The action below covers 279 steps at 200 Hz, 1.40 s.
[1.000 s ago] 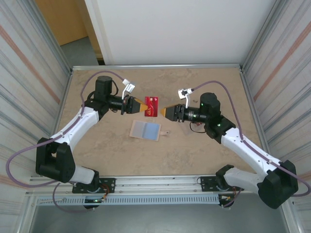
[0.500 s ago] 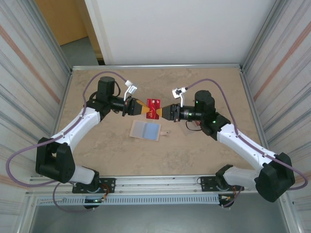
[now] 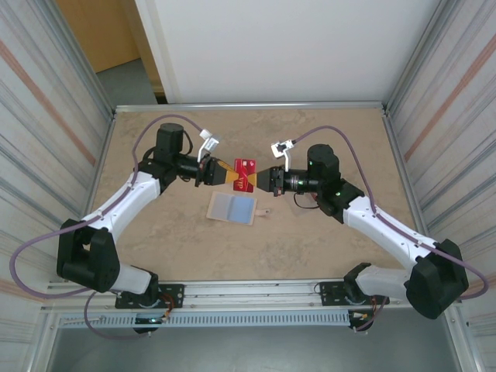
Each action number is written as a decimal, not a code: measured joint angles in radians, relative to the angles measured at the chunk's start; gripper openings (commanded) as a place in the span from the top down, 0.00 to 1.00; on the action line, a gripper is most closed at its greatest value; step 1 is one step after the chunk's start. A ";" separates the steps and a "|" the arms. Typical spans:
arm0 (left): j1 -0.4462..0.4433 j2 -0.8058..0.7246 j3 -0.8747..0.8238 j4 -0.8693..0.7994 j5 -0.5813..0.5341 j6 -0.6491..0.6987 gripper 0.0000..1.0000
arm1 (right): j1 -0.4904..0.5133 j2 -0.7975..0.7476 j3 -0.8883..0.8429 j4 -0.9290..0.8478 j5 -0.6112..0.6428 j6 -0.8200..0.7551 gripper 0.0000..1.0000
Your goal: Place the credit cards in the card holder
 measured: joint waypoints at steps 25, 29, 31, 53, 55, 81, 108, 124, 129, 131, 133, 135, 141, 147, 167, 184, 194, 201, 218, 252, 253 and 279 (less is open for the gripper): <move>0.001 0.000 0.000 -0.005 -0.002 0.003 0.57 | -0.003 0.000 0.000 0.002 -0.008 -0.002 1.00; 0.003 0.000 0.000 -0.004 -0.003 0.004 0.55 | -0.004 0.000 0.000 0.003 -0.008 -0.002 1.00; 0.003 0.000 0.000 -0.007 -0.003 0.001 0.55 | -0.004 0.000 0.000 0.003 -0.008 -0.002 1.00; 0.038 -0.002 0.001 -0.036 -0.029 0.007 0.51 | -0.023 -0.010 -0.014 0.002 -0.005 -0.001 1.00; 0.043 -0.003 0.002 -0.046 -0.037 0.010 0.51 | -0.024 -0.013 -0.018 0.002 -0.004 -0.001 1.00; 0.089 -0.011 0.064 -0.238 -0.167 0.093 0.54 | -0.049 -0.063 -0.080 -0.030 0.025 0.000 1.00; 0.087 -0.029 0.109 -0.434 -0.340 0.188 0.73 | -0.057 -0.075 -0.145 -0.055 0.070 0.024 1.00; 0.085 -0.022 0.099 -0.494 -0.446 0.210 0.90 | -0.057 -0.060 -0.177 -0.062 0.097 0.045 1.00; 0.085 -0.016 0.087 -0.498 -0.480 0.208 0.93 | -0.057 -0.048 -0.183 -0.062 0.103 0.053 1.00; 0.085 -0.015 0.083 -0.499 -0.489 0.213 0.95 | -0.057 -0.046 -0.184 -0.062 0.104 0.054 1.00; 0.085 -0.013 0.078 -0.499 -0.501 0.211 0.96 | -0.058 -0.040 -0.186 -0.062 0.107 0.056 1.00; 0.085 -0.009 0.072 -0.500 -0.512 0.204 0.97 | -0.058 -0.033 -0.186 -0.062 0.109 0.059 1.00; 0.087 0.001 0.058 -0.502 -0.541 0.206 1.00 | -0.059 -0.013 -0.186 -0.063 0.113 0.068 1.00; 0.088 0.015 0.044 -0.505 -0.572 0.205 1.00 | -0.060 0.013 -0.183 -0.063 0.119 0.077 1.00; 0.088 0.072 0.032 -0.524 -0.650 0.219 1.00 | -0.058 0.114 -0.157 -0.074 0.125 0.100 1.00; 0.088 0.122 0.032 -0.523 -0.717 0.225 1.00 | -0.042 0.202 -0.123 -0.077 0.127 0.124 1.00; 0.088 0.147 0.027 -0.523 -0.749 0.230 1.00 | -0.027 0.248 -0.102 -0.076 0.127 0.135 1.00; 0.088 0.163 0.023 -0.524 -0.769 0.235 1.00 | -0.017 0.279 -0.087 -0.073 0.128 0.144 1.00; 0.088 0.200 0.019 -0.526 -0.806 0.244 1.00 | 0.003 0.345 -0.056 -0.064 0.126 0.164 1.00; 0.086 0.273 0.023 -0.544 -0.843 0.269 1.00 | 0.027 0.478 0.019 -0.051 0.119 0.204 1.00; 0.086 0.276 0.023 -0.545 -0.844 0.270 1.00 | 0.027 0.480 0.020 -0.051 0.119 0.204 1.00; 0.059 0.324 0.033 -0.561 -0.871 0.301 1.00 | 0.032 0.543 0.060 -0.042 0.111 0.218 1.00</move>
